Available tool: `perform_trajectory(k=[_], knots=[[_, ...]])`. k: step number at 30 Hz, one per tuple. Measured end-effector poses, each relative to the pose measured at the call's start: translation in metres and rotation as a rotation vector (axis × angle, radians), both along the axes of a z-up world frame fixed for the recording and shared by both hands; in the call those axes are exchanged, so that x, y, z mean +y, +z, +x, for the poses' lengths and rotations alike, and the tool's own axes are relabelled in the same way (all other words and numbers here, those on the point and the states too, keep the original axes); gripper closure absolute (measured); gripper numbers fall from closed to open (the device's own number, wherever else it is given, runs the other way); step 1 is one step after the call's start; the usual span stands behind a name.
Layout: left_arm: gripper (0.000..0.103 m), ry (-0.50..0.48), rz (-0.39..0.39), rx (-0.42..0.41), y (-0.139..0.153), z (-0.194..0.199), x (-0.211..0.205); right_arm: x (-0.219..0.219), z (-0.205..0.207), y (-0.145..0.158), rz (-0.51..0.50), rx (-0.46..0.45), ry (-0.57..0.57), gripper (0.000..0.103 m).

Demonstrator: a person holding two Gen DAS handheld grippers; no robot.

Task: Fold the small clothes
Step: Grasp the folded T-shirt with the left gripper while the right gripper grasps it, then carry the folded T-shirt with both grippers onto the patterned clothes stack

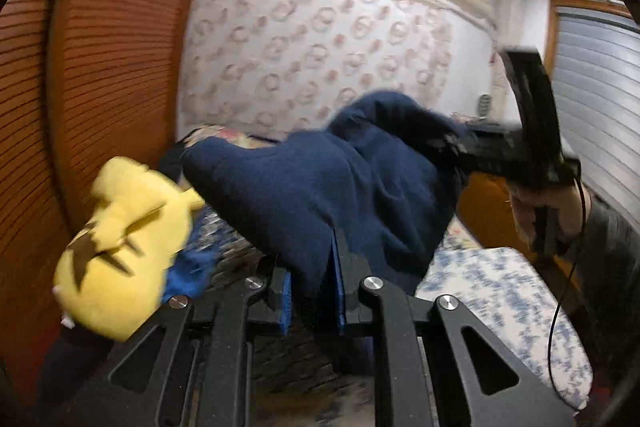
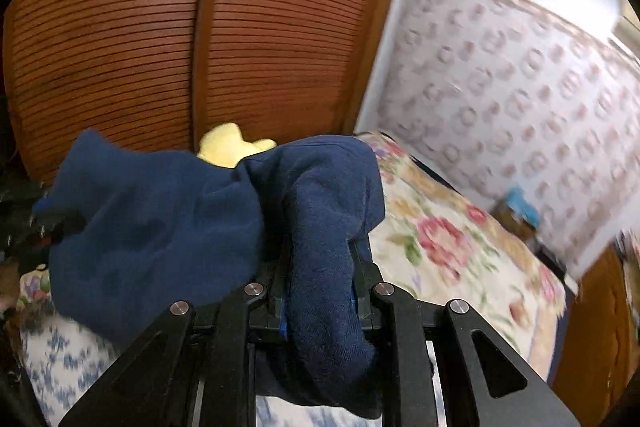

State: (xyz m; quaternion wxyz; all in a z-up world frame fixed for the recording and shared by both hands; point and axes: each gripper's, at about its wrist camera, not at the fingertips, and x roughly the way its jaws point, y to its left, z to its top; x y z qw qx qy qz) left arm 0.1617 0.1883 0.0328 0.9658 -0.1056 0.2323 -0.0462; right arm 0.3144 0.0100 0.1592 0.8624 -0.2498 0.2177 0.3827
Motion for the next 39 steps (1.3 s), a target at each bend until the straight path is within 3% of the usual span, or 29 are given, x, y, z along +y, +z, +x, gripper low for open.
perform_trajectory(k=[5,9,14,16,18,22,25,31,39], knots=[[0.088,0.065,0.019,0.092,-0.044,0.001,0.019,0.042,0.062,-0.048,-0.064,0.04,0.039,0.082],[0.088,0.096,0.03,0.14,-0.061,0.004,0.025,0.052,0.098,-0.088,-0.086,0.101,-0.056,0.078],[0.088,0.106,0.078,0.124,-0.056,-0.007,0.025,0.055,0.129,-0.092,-0.001,0.147,-0.13,0.055],[0.088,0.104,0.092,0.117,-0.052,-0.009,0.021,0.051,0.125,-0.086,0.024,0.126,-0.148,0.051],[0.087,0.102,0.09,0.113,-0.051,-0.009,0.022,0.051,0.092,-0.083,0.066,0.128,-0.161,0.047],[0.073,0.08,0.057,0.114,-0.05,-0.007,0.021,0.032,0.068,-0.098,0.107,0.165,-0.177,0.036],[0.062,0.068,0.053,0.127,-0.052,-0.001,0.018,0.033,0.061,-0.11,0.093,0.185,-0.19,0.034],[0.062,0.059,0.073,0.17,-0.061,0.006,0.01,0.016,0.057,-0.105,0.148,0.256,-0.24,0.031],[0.062,0.048,0.039,0.222,-0.076,0.011,0.01,0.015,0.072,-0.106,0.224,0.401,-0.236,0.025]])
